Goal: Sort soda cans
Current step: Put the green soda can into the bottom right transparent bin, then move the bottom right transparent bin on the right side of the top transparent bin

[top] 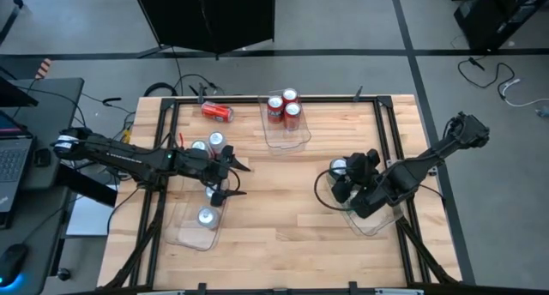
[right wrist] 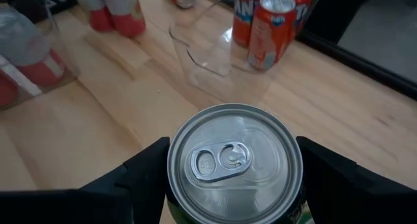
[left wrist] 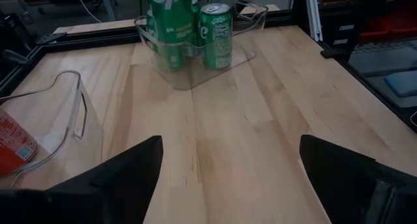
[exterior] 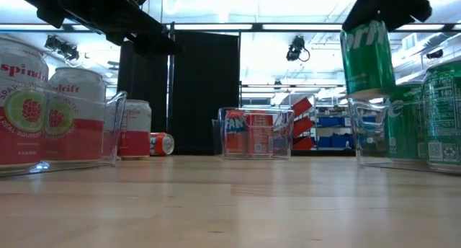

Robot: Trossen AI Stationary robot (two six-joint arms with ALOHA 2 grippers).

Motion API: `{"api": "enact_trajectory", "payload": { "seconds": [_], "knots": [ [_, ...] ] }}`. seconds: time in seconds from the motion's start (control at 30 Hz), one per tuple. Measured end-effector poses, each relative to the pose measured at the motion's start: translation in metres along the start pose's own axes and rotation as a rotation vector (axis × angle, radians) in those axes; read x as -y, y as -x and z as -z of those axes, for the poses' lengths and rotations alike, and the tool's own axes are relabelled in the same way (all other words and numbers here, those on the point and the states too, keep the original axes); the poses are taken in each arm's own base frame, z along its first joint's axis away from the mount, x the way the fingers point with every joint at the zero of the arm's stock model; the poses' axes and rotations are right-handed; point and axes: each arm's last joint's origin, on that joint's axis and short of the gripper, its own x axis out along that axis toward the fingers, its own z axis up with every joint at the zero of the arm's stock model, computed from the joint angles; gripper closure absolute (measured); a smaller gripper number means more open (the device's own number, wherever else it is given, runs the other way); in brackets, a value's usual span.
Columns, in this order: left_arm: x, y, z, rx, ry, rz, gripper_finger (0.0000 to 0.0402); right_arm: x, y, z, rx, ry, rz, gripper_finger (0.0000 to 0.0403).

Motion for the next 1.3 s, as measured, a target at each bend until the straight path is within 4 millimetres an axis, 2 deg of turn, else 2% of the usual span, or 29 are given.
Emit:
{"api": "enact_trajectory", "payload": {
  "seconds": [0.6, 0.9, 1.07, 1.3],
  "knots": [
    [0.0, 0.0, 0.0, 0.0, 0.008, 0.0, 0.0039, -0.007, -0.037, 0.043, -0.034, -0.028, 0.125, 0.0126],
    [0.0, 0.0, 0.0, 0.0, 0.008, 0.0, 0.0039, -0.014, -0.06, 0.054, -0.119, -0.006, 0.217, 0.0126],
    [0.0, 0.0, 0.0, 0.0, 0.008, 0.0, 0.0039, -0.014, -0.064, 0.053, -0.141, -0.019, 0.229, 0.0126],
    [0.0, 0.0, 0.0, 0.0, 0.008, 0.0, 0.0039, -0.012, -0.058, 0.046, -0.194, 0.036, 0.202, 0.0059]
  ]
}}
